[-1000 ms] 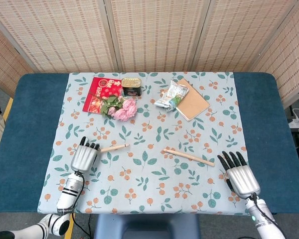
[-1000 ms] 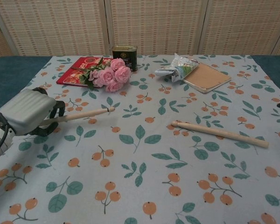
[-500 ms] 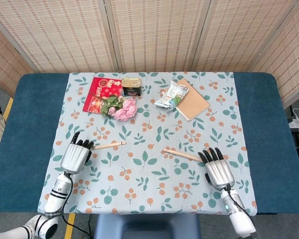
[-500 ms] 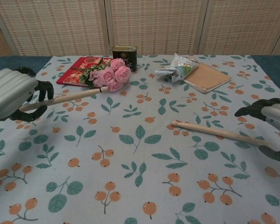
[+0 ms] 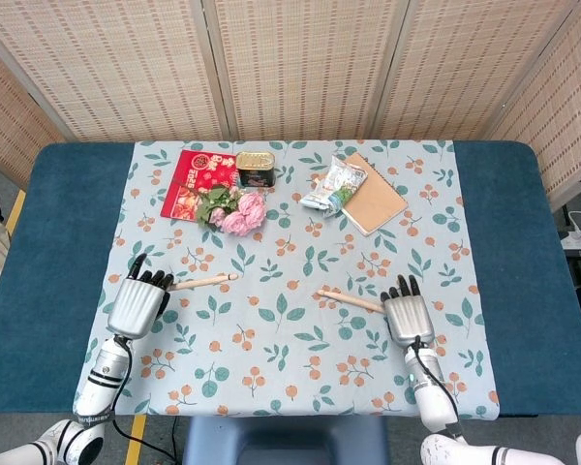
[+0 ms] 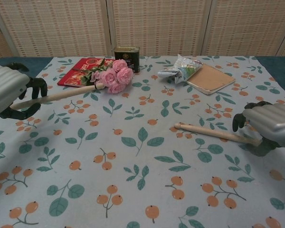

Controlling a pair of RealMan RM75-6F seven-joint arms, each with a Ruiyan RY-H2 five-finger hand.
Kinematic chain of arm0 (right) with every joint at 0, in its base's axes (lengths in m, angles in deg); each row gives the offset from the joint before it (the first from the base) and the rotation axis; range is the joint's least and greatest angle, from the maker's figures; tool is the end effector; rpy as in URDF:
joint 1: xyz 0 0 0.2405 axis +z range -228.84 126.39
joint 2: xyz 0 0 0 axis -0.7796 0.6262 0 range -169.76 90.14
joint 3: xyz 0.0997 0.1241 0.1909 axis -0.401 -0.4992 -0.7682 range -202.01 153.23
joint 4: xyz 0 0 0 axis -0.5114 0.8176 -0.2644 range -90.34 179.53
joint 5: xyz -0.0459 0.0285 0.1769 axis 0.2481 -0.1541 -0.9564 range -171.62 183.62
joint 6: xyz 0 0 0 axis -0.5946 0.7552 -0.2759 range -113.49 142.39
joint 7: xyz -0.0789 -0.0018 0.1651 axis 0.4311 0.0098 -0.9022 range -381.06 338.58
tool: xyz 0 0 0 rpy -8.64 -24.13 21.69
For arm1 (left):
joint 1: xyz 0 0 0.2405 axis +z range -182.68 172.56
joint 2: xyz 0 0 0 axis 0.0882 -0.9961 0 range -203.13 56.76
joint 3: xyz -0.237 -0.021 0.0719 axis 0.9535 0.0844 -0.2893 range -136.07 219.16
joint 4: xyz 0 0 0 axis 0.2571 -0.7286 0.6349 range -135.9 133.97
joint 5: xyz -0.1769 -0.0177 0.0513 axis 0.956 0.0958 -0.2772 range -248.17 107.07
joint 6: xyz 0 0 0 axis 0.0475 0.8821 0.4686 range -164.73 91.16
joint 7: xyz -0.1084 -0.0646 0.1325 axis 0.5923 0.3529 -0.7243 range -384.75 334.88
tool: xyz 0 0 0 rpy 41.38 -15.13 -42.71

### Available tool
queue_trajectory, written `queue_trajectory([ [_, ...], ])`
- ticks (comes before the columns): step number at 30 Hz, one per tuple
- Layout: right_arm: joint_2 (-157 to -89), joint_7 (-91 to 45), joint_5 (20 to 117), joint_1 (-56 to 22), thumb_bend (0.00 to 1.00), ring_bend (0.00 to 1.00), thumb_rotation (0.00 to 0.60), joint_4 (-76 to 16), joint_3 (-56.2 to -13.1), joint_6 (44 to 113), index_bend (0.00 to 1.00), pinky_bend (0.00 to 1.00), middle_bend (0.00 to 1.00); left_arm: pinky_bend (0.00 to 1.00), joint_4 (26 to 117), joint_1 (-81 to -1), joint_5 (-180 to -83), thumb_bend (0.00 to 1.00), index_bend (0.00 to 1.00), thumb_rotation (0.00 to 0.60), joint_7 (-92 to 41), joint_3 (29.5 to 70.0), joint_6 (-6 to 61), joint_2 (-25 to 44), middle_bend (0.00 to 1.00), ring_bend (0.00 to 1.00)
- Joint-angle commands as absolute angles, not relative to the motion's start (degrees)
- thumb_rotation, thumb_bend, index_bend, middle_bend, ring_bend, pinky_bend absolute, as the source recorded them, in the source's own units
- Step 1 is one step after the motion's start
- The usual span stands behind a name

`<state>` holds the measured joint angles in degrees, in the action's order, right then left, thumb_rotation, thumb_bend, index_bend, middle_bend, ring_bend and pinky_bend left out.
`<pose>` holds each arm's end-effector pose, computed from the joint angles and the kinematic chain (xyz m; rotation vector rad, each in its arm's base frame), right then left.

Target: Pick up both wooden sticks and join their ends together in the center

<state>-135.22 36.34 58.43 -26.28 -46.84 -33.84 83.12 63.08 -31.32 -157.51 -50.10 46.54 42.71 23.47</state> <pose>-0.2191 -0.2949 -0.0195 1.6994 -0.8505 0.4195 -0.2094 0.3215 0.0250 -1.6675 -0.3927 -0.8620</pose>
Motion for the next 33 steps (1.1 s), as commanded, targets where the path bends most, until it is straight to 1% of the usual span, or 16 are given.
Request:
queue_trajectory([
  [1,-136.3,36.3,58.1,-25.4,0.35,0.08,0.6,-45.3,-33.4,83.1,0.35,0.0,0.28,0.19,62.9,-31.4,-157.5,0.53,0.87,0.6,-50.1,46.6,42.5,23.6,0.98,0.57],
  [4,-137.4,36.6,58.0,-24.7,0.35,0.1,0.6,-43.9,-32.7,83.3,0.37,0.0,0.3,0.19,62.7,-31.4,-157.4,0.53,0.87,0.6,-50.1,46.5,42.1,23.7,0.98,0.57],
  [11,-139.4,35.3,58.9,-23.9,0.35,0.21,0.6,-41.1,-32.2,84.6,0.51,0.0,0.43,0.19,62.6,-31.4,-157.0,0.53,0.87,0.6,-50.1,46.5,41.3,23.5,0.98,0.57],
  [18,-140.6,35.2,59.2,-23.5,0.35,0.35,0.6,-38.9,-31.3,85.3,0.7,0.0,0.58,0.19,61.8,-31.4,-156.9,0.53,0.87,0.6,-49.9,46.7,41.3,23.8,0.98,0.57],
  [23,-140.6,33.5,61.4,-23.6,0.35,0.45,0.6,-39.1,-31.1,86.9,0.83,0.0,0.69,0.19,61.6,-31.4,-156.7,0.53,0.87,0.6,-49.7,46.9,41.4,23.8,0.97,0.57],
  [25,-140.2,32.7,62.3,-23.7,0.35,0.48,0.6,-39.6,-31.1,87.7,0.86,0.0,0.71,0.19,61.6,-31.4,-156.6,0.53,0.87,0.6,-49.6,47.0,41.3,23.8,0.98,0.57],
  [28,-140.0,32.3,62.9,-23.8,0.36,0.5,0.6,-39.9,-31.1,88.1,0.88,0.01,0.73,0.19,61.5,-31.4,-156.6,0.53,0.87,0.6,-49.6,47.0,41.3,23.8,0.98,0.57],
  [33,-139.7,32.4,63.6,-24.1,0.38,0.53,0.6,-40.0,-30.5,88.6,0.94,0.02,0.77,0.19,61.6,-31.4,-156.7,0.53,0.87,0.6,-50.0,46.9,41.3,24.0,0.97,0.57],
])
